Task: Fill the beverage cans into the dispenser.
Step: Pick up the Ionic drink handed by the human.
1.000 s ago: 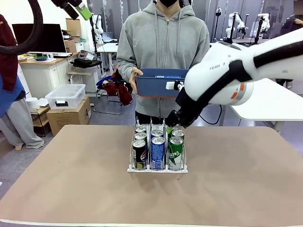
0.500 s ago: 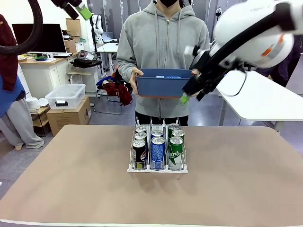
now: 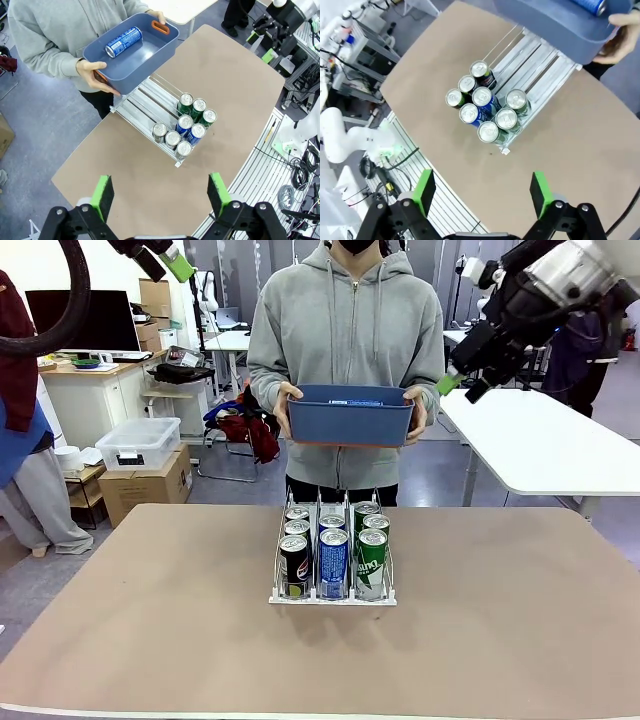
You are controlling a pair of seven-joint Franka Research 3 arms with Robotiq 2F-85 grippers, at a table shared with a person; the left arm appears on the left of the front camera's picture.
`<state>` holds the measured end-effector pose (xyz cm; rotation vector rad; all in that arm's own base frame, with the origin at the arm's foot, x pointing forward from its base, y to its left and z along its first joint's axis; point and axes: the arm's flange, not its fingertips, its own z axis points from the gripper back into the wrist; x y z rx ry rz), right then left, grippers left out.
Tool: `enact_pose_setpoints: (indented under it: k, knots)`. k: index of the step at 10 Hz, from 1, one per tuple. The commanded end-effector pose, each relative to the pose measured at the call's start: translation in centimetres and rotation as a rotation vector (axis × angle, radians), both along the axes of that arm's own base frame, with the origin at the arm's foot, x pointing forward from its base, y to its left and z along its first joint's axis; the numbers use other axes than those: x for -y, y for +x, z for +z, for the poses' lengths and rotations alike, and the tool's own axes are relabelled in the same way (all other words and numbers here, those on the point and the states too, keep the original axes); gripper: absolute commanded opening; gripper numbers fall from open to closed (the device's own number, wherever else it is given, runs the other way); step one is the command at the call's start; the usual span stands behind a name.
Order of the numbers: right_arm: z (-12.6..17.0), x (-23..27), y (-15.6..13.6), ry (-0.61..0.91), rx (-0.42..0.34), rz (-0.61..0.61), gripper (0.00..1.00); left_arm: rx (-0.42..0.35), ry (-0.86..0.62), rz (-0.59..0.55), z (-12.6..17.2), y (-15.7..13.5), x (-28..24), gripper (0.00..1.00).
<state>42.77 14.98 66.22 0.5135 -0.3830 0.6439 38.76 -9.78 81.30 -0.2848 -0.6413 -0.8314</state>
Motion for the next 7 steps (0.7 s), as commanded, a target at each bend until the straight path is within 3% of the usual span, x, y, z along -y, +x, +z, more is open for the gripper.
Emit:
enact_pose_setpoints:
  k: [1, 3, 5, 6, 7]
  knots:
    - [1.4, 1.9, -0.2, 0.075, 0.029, 0.022, 1.00, -0.006, -0.017, -0.013, -0.1, -0.2, -0.2, 1.00]
    - [4.1, 3.8, -0.4, 0.121, 0.053, 0.022, 1.00, -0.006, -0.017, -0.013, -0.1, -0.2, -0.2, 1.00]
    - [6.0, 3.7, -1.0, 0.118, 0.168, -0.050, 1.00, -0.006, -0.017, -0.013, -0.1, -0.2, -0.2, 1.00]
    - [4.9, 3.8, -0.6, 0.099, 0.075, -0.020, 1.00, -0.006, -0.017, -0.013, -0.1, -0.2, -0.2, 1.00]
    - [4.9, 3.8, -0.6, 0.099, 0.075, -0.020, 1.00, -0.006, -0.017, -0.013, -0.1, -0.2, -0.2, 1.00]
